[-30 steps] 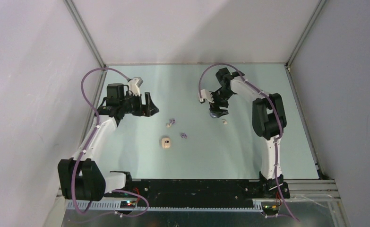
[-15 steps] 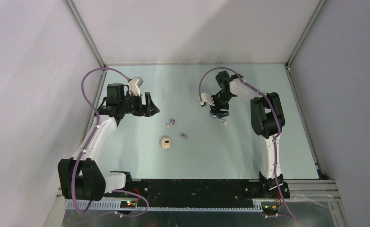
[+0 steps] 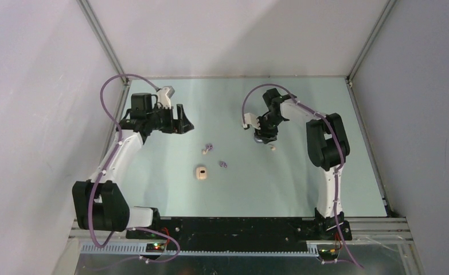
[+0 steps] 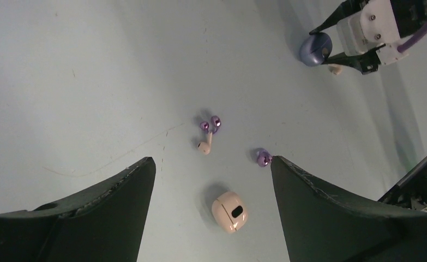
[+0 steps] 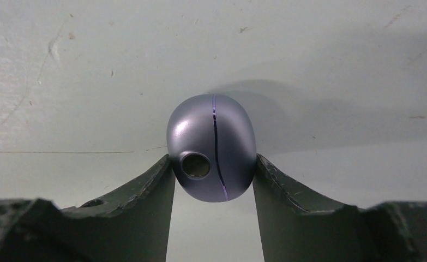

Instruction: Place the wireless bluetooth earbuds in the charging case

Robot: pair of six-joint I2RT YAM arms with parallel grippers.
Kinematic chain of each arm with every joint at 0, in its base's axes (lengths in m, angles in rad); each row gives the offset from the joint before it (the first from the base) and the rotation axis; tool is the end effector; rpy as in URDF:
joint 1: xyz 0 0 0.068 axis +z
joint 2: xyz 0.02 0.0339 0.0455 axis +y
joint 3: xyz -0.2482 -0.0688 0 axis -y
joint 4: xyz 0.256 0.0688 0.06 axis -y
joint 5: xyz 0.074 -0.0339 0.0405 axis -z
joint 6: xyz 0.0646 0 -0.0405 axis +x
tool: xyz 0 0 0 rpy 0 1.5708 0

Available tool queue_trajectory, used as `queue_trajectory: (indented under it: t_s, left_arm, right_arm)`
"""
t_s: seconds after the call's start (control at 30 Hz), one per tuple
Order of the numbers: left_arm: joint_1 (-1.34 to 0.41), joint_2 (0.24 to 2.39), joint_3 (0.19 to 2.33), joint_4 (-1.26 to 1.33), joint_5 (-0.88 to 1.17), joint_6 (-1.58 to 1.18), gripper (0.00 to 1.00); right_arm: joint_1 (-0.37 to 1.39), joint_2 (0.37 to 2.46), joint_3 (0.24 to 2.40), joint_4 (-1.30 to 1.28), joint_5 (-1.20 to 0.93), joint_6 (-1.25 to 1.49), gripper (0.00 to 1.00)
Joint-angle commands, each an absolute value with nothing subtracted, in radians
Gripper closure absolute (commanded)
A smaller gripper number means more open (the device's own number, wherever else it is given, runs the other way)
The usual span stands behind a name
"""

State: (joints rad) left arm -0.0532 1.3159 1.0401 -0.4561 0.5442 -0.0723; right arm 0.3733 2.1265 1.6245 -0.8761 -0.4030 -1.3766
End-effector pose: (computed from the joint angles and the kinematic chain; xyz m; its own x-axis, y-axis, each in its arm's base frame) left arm 0.3140 -0.0502 0.2553 -0.6967 -0.0248 -0.7170 0.3808 0.8342 -0.3988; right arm 0.3909 0.1803 0.1228 0.2214 -0.8826 -0.4146 -0.9750 -0.1912 -0.1136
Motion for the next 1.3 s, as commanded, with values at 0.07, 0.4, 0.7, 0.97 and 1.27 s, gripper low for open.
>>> queue_trajectory:
  t_s: [0.07, 0.4, 0.7, 0.97, 1.27]
  left_arm:
    - [-0.108, 1.359, 1.187, -0.342, 0.566, -0.137, 0.17]
    - [-0.294, 1.449, 1.491, -0.286, 0.700, -0.030, 0.15]
    - [-0.339, 1.432, 1.486, -0.242, 0.726, 0.044, 0.20]
    - [-0.342, 1.450, 1.481, -0.216, 0.728, 0.006, 0.32]
    - [-0.342, 1.479, 1.477, -0.151, 0.743, -0.072, 0.49]
  right_arm:
    - [0.400, 1.841, 1.582, -0.666, -0.479, -1.111, 0.62]
    - [0.552, 1.547, 1.469, -0.152, -0.409, -0.832, 0.63]
    - [0.641, 1.466, 1.362, 0.048, -0.334, -0.952, 0.63]
    - [0.675, 1.470, 1.362, 0.124, -0.292, -0.943, 0.62]
    - [0.694, 1.462, 1.361, 0.135, -0.297, -0.948, 0.62]
